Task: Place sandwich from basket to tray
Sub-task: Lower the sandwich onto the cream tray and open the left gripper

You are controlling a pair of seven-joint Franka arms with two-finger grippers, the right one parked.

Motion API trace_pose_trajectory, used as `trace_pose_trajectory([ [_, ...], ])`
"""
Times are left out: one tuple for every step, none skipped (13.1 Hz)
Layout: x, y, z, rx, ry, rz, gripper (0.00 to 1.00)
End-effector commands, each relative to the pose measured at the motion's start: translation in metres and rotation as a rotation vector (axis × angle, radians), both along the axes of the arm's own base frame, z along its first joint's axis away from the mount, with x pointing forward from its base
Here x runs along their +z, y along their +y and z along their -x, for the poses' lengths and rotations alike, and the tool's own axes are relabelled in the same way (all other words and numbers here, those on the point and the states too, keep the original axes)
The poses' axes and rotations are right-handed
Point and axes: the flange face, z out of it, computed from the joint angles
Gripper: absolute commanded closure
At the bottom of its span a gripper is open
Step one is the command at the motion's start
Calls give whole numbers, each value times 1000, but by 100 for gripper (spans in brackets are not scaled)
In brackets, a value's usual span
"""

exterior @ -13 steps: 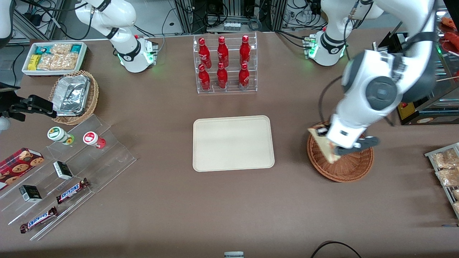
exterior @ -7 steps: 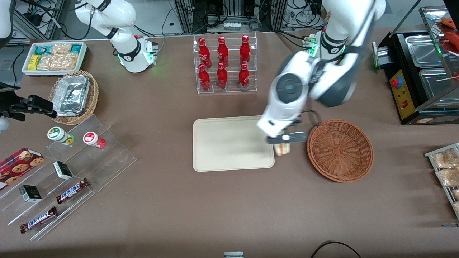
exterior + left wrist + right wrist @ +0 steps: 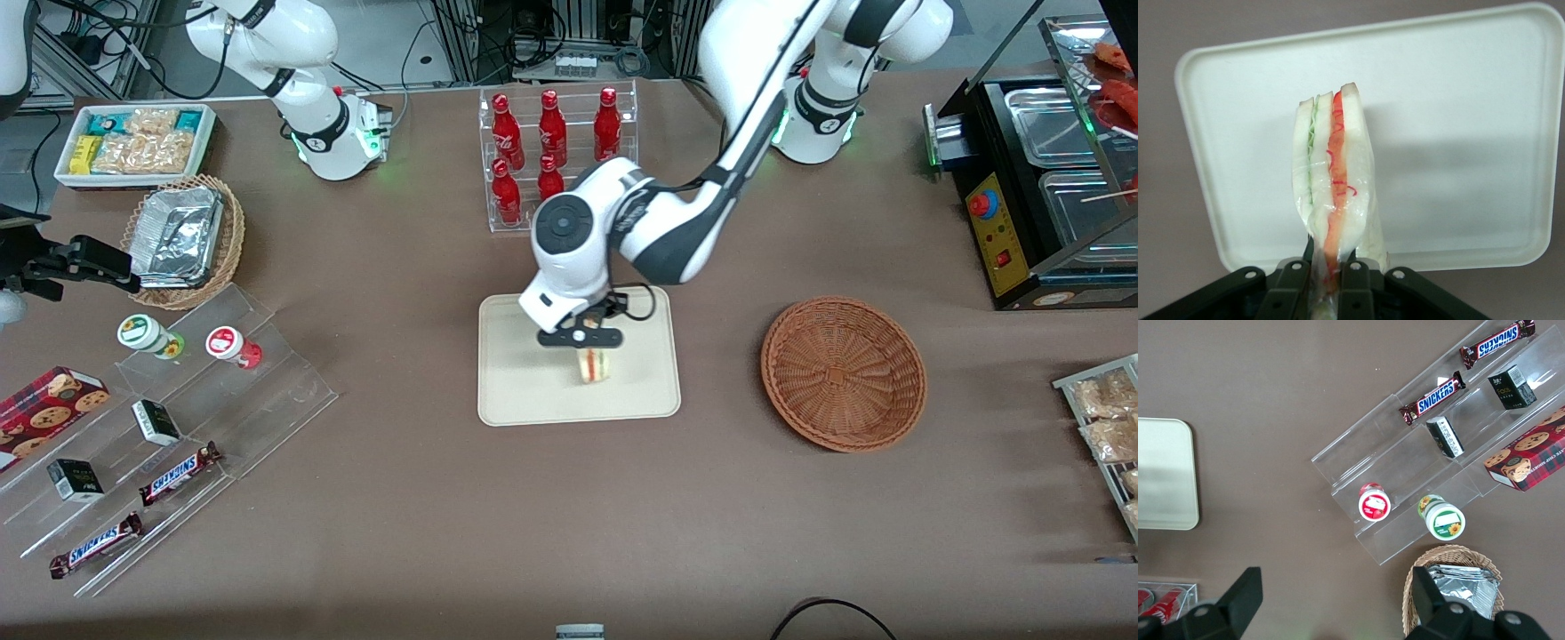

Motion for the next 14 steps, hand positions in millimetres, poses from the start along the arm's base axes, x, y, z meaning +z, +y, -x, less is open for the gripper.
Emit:
trace_pose_trajectory([
  [-20, -19, 3, -7, -22, 26, 100],
  [-30, -21, 5, -16, -20, 19, 100],
  [-40, -30, 17, -36, -14, 9, 100],
  [-47, -35, 22, -46, -15, 4, 100],
  [-50, -35, 21, -44, -23, 10, 100],
  [-52, -35, 21, -47, -22, 9, 100],
  [-54, -33, 22, -48, -17, 2, 100],
  [-53, -30, 20, -46, -15, -4, 100],
  [-53, -28, 19, -43, -13, -7, 100],
  [-54, -27, 18, -42, -10, -13, 100],
  [-53, -24, 16, -42, -8, -18, 100],
  [-55, -22, 15, -42, -2, -24, 100],
  [-57, -22, 16, -39, 0, -27, 100],
  [-58, -22, 17, -37, 0, -28, 89],
])
